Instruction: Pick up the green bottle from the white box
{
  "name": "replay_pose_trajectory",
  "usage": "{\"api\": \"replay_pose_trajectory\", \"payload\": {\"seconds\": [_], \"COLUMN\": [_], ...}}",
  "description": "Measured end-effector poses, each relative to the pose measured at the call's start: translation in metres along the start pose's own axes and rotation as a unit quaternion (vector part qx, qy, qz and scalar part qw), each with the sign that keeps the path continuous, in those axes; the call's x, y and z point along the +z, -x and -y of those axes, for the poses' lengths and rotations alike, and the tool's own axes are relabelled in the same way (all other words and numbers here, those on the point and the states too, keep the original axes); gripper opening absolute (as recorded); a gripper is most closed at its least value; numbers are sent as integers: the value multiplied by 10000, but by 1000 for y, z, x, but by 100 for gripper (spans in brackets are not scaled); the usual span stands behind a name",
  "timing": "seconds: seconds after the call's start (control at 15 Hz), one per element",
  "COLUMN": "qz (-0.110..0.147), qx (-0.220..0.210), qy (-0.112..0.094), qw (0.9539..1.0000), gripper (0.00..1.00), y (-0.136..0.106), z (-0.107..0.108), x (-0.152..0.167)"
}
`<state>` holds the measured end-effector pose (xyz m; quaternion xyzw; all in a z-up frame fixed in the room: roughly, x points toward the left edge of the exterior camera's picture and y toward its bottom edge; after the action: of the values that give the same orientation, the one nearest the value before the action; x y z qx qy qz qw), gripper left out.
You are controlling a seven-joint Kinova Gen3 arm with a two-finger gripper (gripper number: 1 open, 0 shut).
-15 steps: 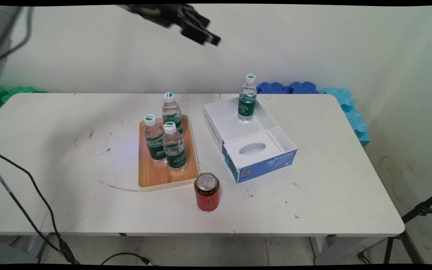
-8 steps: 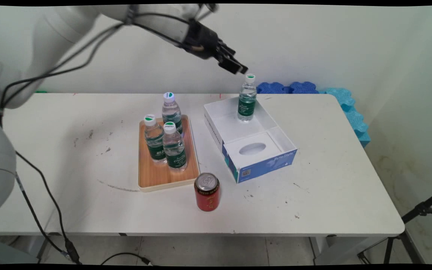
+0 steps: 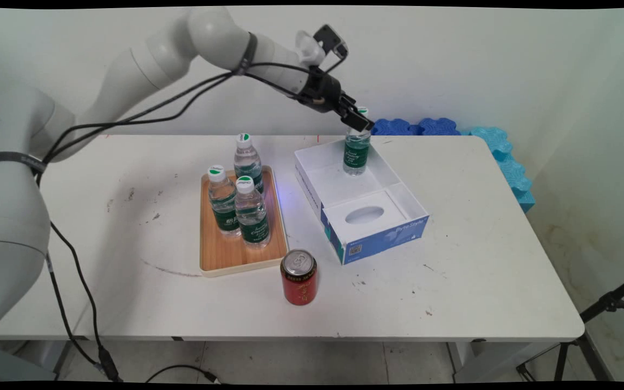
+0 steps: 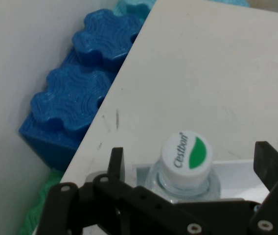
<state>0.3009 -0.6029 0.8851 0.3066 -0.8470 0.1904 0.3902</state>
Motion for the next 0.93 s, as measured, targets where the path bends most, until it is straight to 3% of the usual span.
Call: {"api": "replay_pose_trajectory", "payload": {"seconds": [0.6,0.93], "qz": [95,166], "qx": [-23,43], "qy": [-163,-132], "qw": [9998,9998], "gripper": [100,100], "y": [10,26], "z": [-1,-7], "x": [16,19]}}
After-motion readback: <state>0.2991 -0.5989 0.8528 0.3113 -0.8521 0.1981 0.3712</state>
